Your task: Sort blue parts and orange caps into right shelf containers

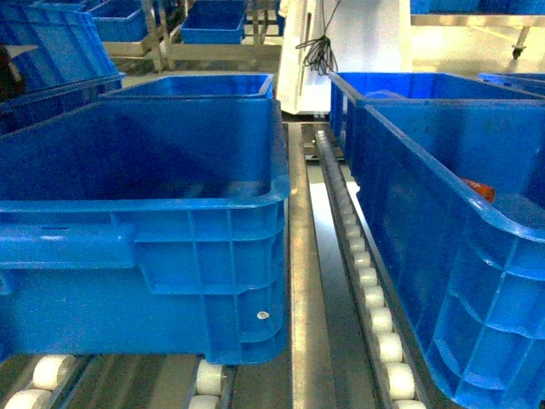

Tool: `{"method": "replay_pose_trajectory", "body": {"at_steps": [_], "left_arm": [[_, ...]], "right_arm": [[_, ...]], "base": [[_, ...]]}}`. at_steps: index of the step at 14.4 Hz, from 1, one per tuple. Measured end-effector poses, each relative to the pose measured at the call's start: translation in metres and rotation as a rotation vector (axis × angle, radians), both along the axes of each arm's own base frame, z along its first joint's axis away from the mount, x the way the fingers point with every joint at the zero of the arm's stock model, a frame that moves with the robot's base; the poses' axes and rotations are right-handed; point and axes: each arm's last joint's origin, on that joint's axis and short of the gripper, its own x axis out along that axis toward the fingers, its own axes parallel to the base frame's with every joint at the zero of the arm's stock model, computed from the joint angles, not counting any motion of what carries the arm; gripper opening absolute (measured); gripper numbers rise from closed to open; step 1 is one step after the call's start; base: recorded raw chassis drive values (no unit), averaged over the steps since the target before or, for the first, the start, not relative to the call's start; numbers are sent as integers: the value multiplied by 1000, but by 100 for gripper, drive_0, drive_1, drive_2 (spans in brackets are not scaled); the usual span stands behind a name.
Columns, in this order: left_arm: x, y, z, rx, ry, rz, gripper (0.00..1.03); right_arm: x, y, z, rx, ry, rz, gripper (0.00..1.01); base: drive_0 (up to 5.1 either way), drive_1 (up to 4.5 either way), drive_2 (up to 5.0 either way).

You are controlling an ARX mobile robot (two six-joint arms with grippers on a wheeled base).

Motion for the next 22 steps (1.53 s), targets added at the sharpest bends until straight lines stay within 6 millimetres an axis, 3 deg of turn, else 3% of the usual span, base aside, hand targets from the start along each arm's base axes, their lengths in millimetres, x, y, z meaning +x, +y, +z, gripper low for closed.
{"method": "replay_pose_trajectory", "body": {"at_steps": [2,3,4,10,12,18,22], "left_arm": [[-25,4,-11,2,18,0,24],[-41,9,-16,1,20,-6,6],[-52,15,-18,3,16,-12,2],[-102,17,-30,4,15,-3,2],[-115,17,-45,4,51,-4,2],[-144,17,-34,4,5,-4,2],[-153,17,-31,4,-6,-4,2]], "right_arm": [[-20,1,-7,0,3,5,14],[-34,1,-12,1,5,0,1],[-42,1,-14,3,3,2,1],[-84,1,-27,4,-22,1,1],[-95,1,-41,4,39,1,1],[-118,1,-29,5,-13,1,1],[-126,1,-28,5,-16,1,1]], "base": [[0,0,0],[0,0,0],[0,0,0],[0,0,0],[0,0,0],[0,0,0],[0,0,0]]}}
